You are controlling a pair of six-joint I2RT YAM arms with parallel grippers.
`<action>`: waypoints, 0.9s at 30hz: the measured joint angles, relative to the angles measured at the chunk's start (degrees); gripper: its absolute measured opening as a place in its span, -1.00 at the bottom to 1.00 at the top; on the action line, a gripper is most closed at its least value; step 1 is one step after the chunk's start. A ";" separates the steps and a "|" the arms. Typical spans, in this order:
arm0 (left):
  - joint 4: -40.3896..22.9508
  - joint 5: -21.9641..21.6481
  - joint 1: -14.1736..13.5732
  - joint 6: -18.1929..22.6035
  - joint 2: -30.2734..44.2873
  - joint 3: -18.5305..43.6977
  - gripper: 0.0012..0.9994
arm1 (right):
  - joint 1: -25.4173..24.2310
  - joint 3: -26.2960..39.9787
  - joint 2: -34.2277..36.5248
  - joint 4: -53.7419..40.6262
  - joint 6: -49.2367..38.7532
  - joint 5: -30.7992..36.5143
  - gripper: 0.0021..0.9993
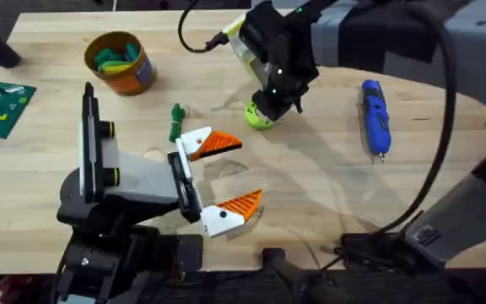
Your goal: Pick up the gripper from the table and insert it into the empty holder that is missing its gripper. Then pick up a screw, insert it into the mounting hole, and use the screwdriver to tighten it. Finally, clean up the table by picking up the vegetable and placing it into the bucket.
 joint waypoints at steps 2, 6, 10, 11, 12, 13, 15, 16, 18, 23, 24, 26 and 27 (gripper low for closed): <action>0.00 0.00 0.00 0.01 0.00 0.00 0.97 | 0.00 1.51 -0.02 -1.52 0.00 -0.02 -0.99; 0.00 0.00 0.00 0.01 0.00 0.00 0.97 | 0.00 6.05 -0.50 -5.79 0.00 -0.16 -0.99; 0.00 -0.01 0.00 0.01 0.00 0.00 0.97 | 0.00 12.32 -0.94 -10.25 0.00 -0.18 -0.99; 0.00 0.00 0.00 0.01 0.01 0.00 0.97 | 0.00 13.69 -0.99 -11.10 0.00 -0.18 -0.99; 0.00 0.00 0.00 0.01 0.01 0.00 0.97 | 0.00 15.21 -1.01 -12.19 0.00 -0.18 -0.99; 0.00 0.00 0.00 0.00 0.00 0.00 0.97 | 0.00 16.69 -1.01 -13.27 0.00 -0.19 -0.99; 0.00 0.00 0.00 0.01 0.00 0.00 0.97 | 0.00 19.71 -1.01 -15.26 0.00 -0.24 -0.99; 0.01 0.00 0.00 0.00 0.00 0.00 0.97 | 0.00 21.25 -1.01 -16.18 0.00 -0.36 -0.99; 0.02 0.00 0.00 0.01 0.00 0.00 0.97 | 0.00 24.26 -1.03 -17.56 0.00 -1.22 -0.99; 0.02 0.00 0.00 0.01 0.00 0.00 0.97 | 0.01 30.66 -1.03 -19.67 -0.13 -6.30 -0.99; 0.02 0.00 0.00 0.01 0.00 0.00 0.97 | 0.04 31.61 -1.01 -20.15 -0.32 -7.73 -0.99; 0.02 -0.01 0.00 0.01 0.00 0.00 0.97 | 0.26 33.06 -1.01 -20.97 -0.66 -10.09 -0.99; 0.02 0.00 0.00 0.00 0.00 0.00 0.97 | 0.52 33.61 -1.01 -21.23 -0.73 -11.07 -0.99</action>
